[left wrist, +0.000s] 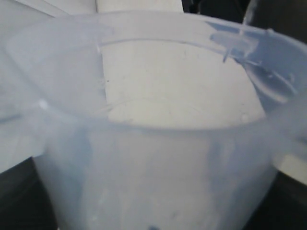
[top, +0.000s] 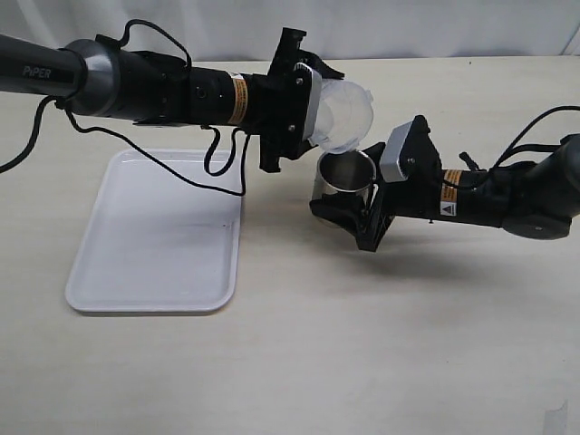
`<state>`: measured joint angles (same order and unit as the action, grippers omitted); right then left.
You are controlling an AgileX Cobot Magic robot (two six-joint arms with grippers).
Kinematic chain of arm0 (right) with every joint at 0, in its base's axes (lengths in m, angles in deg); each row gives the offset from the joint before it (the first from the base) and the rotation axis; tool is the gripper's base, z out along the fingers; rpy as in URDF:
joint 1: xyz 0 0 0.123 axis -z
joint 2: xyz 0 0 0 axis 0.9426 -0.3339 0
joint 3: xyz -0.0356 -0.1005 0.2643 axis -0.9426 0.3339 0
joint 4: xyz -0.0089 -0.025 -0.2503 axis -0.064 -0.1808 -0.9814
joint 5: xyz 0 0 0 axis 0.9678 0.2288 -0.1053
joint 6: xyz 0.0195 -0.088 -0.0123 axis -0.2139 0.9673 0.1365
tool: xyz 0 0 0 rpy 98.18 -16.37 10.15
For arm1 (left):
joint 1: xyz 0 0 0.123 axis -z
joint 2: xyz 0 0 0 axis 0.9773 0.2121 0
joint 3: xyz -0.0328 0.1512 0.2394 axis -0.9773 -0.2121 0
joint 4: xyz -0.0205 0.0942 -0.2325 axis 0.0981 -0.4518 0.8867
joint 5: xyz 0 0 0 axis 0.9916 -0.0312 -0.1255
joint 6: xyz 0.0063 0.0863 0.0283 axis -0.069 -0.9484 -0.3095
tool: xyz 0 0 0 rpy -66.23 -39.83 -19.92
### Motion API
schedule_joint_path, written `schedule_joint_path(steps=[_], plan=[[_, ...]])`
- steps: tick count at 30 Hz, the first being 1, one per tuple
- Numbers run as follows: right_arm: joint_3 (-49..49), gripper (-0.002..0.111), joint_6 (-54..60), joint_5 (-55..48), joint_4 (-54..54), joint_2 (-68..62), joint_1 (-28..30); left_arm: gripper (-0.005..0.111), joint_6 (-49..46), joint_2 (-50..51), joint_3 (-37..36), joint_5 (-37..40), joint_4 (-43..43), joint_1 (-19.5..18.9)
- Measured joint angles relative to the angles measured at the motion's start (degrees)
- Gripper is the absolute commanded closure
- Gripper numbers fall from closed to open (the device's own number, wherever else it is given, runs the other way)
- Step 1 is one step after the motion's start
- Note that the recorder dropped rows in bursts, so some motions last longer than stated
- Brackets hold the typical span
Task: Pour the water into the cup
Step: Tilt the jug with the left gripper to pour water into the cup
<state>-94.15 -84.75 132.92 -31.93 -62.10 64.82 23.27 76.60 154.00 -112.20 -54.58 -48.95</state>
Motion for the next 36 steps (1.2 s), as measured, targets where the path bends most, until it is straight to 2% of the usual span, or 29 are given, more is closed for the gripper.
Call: schedule_joint_path(steps=[36], plan=[[-2.6,0.104,-3.2,1.0,-4.9,-2.4,0.0,0.107,-9.9,0.0,0.0,0.9,0.0,0.0]])
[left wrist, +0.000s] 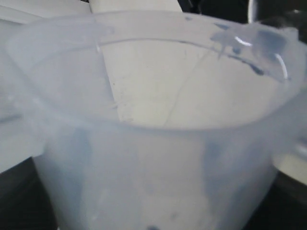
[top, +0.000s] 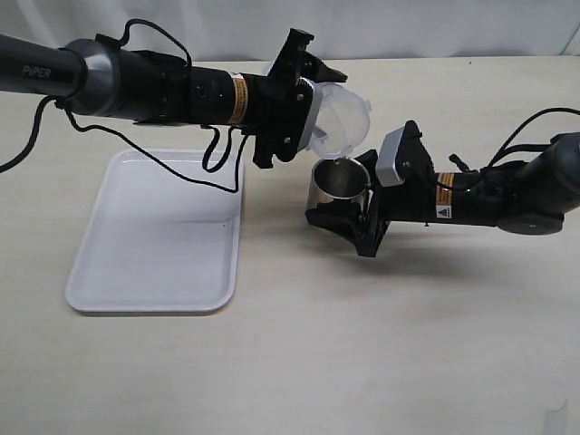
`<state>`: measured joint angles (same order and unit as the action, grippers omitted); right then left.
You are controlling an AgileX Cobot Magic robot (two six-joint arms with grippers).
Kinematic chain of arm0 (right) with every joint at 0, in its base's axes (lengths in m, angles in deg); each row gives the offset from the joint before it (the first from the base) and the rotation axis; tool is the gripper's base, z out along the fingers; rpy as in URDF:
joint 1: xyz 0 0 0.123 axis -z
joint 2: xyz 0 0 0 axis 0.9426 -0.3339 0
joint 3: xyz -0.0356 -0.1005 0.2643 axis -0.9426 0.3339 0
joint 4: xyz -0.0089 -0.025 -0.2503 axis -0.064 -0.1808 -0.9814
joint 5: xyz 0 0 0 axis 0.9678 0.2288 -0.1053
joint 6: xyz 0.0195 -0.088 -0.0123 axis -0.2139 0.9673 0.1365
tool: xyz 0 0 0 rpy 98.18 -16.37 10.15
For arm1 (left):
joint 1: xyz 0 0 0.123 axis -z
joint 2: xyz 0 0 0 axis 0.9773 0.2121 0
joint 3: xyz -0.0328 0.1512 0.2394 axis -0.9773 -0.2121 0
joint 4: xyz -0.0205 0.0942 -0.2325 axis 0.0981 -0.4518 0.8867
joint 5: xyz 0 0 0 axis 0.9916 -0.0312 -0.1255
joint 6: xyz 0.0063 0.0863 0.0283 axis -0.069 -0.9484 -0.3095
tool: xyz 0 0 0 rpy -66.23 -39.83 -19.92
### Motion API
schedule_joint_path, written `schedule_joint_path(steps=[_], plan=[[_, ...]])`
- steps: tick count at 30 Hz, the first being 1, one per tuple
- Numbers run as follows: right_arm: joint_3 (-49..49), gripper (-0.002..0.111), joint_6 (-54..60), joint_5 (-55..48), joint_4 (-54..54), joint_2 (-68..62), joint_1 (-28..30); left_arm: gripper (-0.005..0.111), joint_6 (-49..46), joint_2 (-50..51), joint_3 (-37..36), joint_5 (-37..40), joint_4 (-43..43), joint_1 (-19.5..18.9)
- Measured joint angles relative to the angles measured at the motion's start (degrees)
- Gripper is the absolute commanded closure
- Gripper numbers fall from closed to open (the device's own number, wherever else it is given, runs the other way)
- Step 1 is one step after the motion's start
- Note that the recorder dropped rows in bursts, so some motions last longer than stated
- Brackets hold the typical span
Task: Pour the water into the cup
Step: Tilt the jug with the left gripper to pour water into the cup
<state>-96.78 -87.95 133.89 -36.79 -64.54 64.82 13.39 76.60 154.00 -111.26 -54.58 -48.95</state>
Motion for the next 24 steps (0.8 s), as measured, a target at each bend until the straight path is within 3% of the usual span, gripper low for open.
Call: schedule_joint_path(steps=[24], plan=[[-0.1,0.104,0.0,-0.2,-0.1,-0.3,0.0,0.107,-8.8,-0.1,0.0,0.7,0.2,0.0]])
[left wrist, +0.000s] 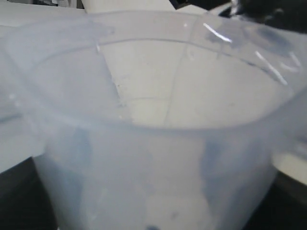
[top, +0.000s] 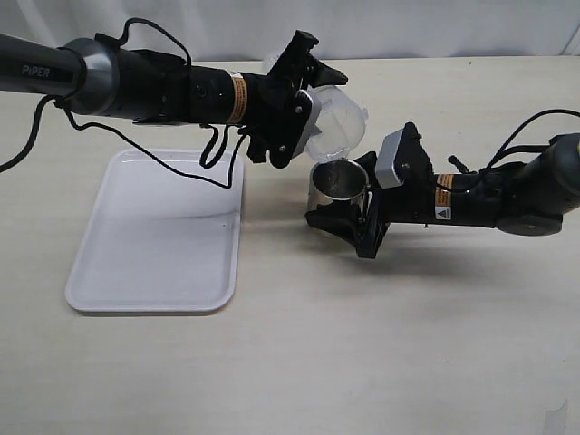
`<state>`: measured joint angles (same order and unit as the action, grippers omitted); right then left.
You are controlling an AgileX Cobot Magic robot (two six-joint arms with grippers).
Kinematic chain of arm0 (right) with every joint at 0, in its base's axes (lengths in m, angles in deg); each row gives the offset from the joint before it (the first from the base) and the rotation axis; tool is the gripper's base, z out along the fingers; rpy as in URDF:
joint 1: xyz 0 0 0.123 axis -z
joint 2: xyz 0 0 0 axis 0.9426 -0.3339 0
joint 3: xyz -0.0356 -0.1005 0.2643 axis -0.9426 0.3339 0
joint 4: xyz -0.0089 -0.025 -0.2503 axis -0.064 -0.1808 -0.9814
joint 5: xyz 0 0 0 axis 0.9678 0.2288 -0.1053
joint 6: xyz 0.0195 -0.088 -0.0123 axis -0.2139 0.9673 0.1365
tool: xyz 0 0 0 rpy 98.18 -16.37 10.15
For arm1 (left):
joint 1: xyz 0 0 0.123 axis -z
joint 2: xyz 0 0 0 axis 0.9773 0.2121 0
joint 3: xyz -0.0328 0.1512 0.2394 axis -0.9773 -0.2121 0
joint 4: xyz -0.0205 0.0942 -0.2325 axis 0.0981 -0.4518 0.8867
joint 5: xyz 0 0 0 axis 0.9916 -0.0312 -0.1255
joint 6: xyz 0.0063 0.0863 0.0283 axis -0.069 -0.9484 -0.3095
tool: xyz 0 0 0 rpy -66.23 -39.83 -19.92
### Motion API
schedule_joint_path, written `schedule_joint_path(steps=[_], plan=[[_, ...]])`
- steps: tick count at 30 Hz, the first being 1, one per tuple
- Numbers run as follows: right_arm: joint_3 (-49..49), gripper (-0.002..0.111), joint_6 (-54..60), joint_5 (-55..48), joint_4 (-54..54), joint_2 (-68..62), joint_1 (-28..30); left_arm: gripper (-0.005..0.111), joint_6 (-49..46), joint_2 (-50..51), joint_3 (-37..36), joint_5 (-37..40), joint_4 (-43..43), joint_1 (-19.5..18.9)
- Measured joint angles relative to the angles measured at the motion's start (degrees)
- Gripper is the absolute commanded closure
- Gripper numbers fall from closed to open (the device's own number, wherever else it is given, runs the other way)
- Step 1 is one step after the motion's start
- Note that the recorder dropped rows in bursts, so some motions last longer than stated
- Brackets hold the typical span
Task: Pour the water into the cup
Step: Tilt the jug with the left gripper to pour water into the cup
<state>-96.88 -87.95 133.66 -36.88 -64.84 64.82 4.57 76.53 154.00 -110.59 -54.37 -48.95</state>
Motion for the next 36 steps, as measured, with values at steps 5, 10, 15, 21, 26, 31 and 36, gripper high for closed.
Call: schedule_joint_path(steps=[5,10,15,21,26,31,36], plan=[[0.0,0.104,0.0,0.0,0.0,0.0,0.0,0.107,-2.6,0.0,0.1,-0.5,0.0,0.0],[0.0,0.104,0.0,-0.2,-0.1,0.0,0.0,0.107,-6.5,0.0,0.1,-0.9,0.0,0.0],[0.0,0.104,0.0,-0.5,-0.4,0.0,0.0,0.107,-10.6,-0.3,0.1,-1.1,0.2,0.7],[0.0,0.104,0.0,-0.5,-0.4,-0.2,0.0,0.107,-13.1,-0.3,0.2,-1.1,0.2,0.7],[0.0,0.104,0.0,-0.7,-0.4,-0.2,0.0,0.107,-14.8,-0.3,0.2,-1.1,0.2,0.7],[0.0,0.104,0.0,-0.7,-0.4,-0.2,0.0,0.107,-15.5,-0.4,0.2,-1.1,0.2,0.7],[0.0,0.104,0.0,-0.7,-0.4,-0.2,0.0,0.107,-15.5,-0.4,0.2,-1.1,0.2,0.7]])
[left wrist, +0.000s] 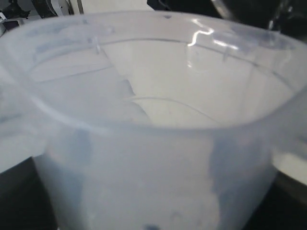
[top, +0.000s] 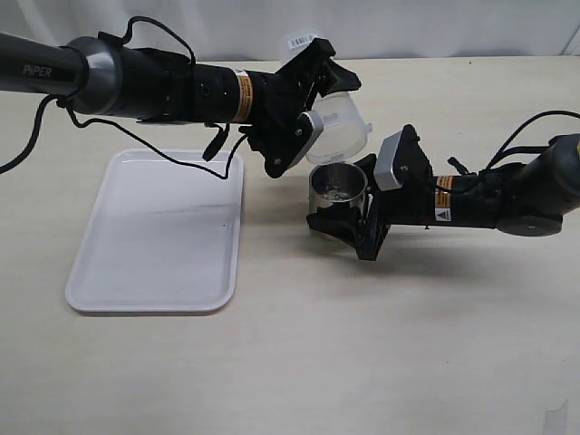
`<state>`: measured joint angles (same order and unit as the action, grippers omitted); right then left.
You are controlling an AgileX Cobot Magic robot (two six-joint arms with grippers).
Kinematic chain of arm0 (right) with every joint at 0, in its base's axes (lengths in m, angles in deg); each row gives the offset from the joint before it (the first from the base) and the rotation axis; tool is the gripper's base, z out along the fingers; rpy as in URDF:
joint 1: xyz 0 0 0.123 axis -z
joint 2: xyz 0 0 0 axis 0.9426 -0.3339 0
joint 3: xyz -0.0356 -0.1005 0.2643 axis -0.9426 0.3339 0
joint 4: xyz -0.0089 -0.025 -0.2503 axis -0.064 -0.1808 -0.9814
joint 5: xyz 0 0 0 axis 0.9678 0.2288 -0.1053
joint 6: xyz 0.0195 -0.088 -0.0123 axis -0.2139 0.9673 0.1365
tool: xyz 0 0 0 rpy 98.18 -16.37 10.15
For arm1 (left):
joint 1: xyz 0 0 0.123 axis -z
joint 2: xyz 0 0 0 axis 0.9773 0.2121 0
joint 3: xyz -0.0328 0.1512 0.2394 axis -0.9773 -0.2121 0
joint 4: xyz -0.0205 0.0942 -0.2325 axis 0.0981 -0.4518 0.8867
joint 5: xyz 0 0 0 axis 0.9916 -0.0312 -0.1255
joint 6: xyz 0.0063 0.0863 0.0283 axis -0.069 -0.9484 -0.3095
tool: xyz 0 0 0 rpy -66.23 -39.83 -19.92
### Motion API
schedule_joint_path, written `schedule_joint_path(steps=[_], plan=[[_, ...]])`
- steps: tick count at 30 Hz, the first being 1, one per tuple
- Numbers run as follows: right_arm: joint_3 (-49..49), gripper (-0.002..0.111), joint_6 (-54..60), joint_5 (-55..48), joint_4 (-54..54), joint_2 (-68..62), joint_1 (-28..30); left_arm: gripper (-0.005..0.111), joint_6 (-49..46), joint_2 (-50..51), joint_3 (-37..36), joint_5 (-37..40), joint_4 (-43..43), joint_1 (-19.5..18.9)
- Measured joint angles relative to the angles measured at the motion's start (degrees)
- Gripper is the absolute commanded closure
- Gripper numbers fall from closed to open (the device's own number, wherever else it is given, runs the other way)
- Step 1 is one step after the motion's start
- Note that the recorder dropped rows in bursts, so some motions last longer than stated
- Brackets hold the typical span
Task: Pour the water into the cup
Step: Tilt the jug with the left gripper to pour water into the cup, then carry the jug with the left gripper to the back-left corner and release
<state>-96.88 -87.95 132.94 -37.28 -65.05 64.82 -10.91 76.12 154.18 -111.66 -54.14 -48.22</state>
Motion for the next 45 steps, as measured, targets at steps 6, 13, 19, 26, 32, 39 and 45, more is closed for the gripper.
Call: schedule_joint_path(steps=[6,13,19,26,32,39,45], plan=[[0.0,0.104,0.0,-0.1,0.0,0.0,0.0,0.107,0.0,0.0,0.0,0.0,0.0,0.0],[0.0,0.104,0.0,-0.1,0.0,0.0,0.0,0.107,-0.2,0.0,0.0,-0.3,0.0,0.0],[0.0,0.104,0.0,-0.1,0.0,0.0,0.0,0.107,-0.3,0.0,0.0,-0.6,0.0,0.0],[0.0,0.104,0.0,-0.1,0.0,0.0,0.0,0.107,-0.3,0.0,0.0,-0.6,0.0,0.0],[0.0,0.104,0.0,-0.1,0.0,0.0,0.0,0.107,0.9,0.0,0.0,-0.6,0.0,0.0],[0.0,0.104,0.0,-0.1,0.1,0.0,0.0,0.107,2.1,0.0,0.0,-0.6,0.0,0.0],[0.0,0.104,0.0,-0.1,0.1,0.0,0.0,0.107,4.7,0.0,0.0,-0.6,0.0,0.0]])
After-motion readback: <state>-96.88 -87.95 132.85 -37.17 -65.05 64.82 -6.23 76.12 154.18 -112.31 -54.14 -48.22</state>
